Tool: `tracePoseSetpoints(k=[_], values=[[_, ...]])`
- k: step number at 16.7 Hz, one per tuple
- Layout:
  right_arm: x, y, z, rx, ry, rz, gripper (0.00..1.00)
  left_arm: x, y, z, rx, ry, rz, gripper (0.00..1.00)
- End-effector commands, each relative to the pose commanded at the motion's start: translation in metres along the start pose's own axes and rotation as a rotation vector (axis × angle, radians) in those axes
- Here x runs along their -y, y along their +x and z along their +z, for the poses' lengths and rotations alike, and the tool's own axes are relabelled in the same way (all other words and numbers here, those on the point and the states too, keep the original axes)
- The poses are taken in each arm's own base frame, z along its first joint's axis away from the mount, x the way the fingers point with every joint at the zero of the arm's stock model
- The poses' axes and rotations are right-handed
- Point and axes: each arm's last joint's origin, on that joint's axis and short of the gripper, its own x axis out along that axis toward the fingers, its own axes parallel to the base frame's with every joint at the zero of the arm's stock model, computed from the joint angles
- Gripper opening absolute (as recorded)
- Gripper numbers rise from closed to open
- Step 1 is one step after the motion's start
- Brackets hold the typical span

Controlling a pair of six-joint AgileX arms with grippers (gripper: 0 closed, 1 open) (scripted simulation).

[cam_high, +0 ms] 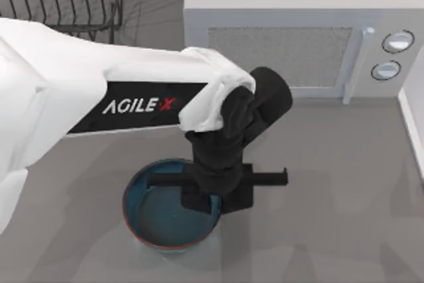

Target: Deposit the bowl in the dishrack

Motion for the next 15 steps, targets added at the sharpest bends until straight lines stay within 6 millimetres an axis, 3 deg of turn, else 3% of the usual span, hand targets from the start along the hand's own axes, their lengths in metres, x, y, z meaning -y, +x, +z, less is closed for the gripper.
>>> tracePoseSetpoints(k=[4,7,11,15], values=[[0.0,0.0,0.0,0.0,0.0,0.0,1.0,0.001,-0.003,0.001,0.0,0.0,0.0,0.0],[0.0,0.0,0.0,0.0,0.0,0.0,1.0,0.009,-0.025,0.006,-0.004,0.001,0.004,0.0],[0.0,0.0,0.0,0.0,0.0,0.0,1.0,0.018,-0.086,0.014,-0.011,-0.002,0.012,0.0],[0.0,0.0,0.0,0.0,0.0,0.0,1.0,0.013,-0.155,0.009,-0.017,-0.001,0.018,0.0]])
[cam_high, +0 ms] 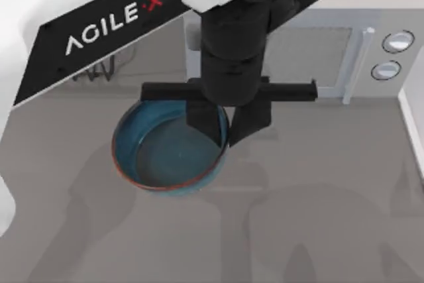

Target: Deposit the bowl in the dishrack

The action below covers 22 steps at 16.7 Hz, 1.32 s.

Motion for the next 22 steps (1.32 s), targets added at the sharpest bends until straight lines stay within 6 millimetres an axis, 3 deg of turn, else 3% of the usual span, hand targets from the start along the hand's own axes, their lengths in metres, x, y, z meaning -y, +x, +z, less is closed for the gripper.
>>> tracePoseSetpoints(k=[4,10,12,14,18,22], values=[[0.0,0.0,0.0,0.0,0.0,0.0,1.0,-0.012,-0.042,-0.009,0.016,0.001,-0.017,0.0],[0.0,0.0,0.0,0.0,0.0,0.0,1.0,-0.014,-0.044,-0.009,0.017,0.001,-0.018,0.0],[0.0,0.0,0.0,0.0,0.0,0.0,1.0,-0.023,-0.045,-0.003,0.028,-0.009,-0.039,0.0],[0.0,0.0,0.0,0.0,0.0,0.0,1.0,-0.048,-0.05,0.008,0.065,-0.029,-0.085,0.0],[0.0,0.0,0.0,0.0,0.0,0.0,1.0,-0.116,-0.071,0.023,0.284,-0.066,-0.231,0.0],[0.0,0.0,0.0,0.0,0.0,0.0,1.0,-0.174,-0.104,0.015,0.616,-0.062,-0.352,0.0]])
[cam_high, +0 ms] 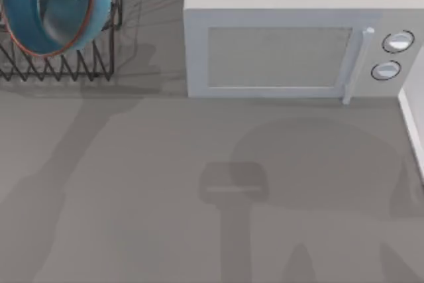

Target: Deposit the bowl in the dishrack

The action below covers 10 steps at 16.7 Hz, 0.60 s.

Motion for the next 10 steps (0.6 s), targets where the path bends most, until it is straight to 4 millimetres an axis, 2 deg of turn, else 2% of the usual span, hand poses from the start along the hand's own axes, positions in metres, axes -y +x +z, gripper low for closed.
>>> tracePoseSetpoints(k=[3,6,8,10], values=[[0.0,0.0,0.0,0.0,0.0,0.0,1.0,-0.024,-0.029,0.003,0.175,0.044,-0.048,0.0],[0.0,0.0,0.0,0.0,0.0,0.0,1.0,-0.05,-0.063,0.0,0.421,0.089,-0.076,0.0],[0.0,0.0,0.0,0.0,0.0,0.0,1.0,-0.073,-0.088,-0.008,0.618,0.131,-0.047,0.0],[0.0,0.0,0.0,0.0,0.0,0.0,1.0,-0.095,-0.108,-0.025,0.778,0.182,0.025,0.0]])
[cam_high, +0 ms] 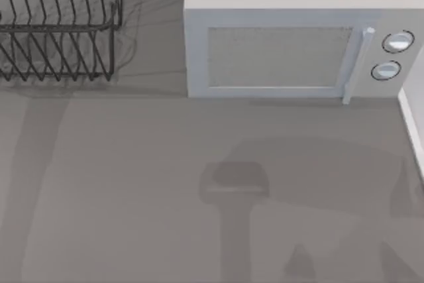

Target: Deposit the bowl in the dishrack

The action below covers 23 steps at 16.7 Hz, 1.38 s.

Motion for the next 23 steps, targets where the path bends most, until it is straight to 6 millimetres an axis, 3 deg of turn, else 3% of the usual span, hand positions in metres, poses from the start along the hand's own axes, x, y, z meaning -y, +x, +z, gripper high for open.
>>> tracePoseSetpoints(k=[4,12,15,18,23], values=[[0.0,0.0,0.0,0.0,0.0,0.0,1.0,-0.023,-0.031,-0.01,0.155,0.14,0.115,0.0],[0.0,0.0,0.0,0.0,0.0,0.0,1.0,-0.026,-0.029,-0.011,0.165,0.157,0.13,0.0],[0.0,0.0,0.0,0.0,0.0,0.0,1.0,-0.035,0.001,-0.014,0.164,0.156,0.129,0.0],[0.0,0.0,0.0,0.0,0.0,0.0,1.0,-0.05,0.052,-0.029,0.161,0.154,0.131,0.0],[0.0,0.0,0.0,0.0,0.0,0.0,1.0,-0.073,0.139,-0.086,0.171,0.162,0.132,0.0]])
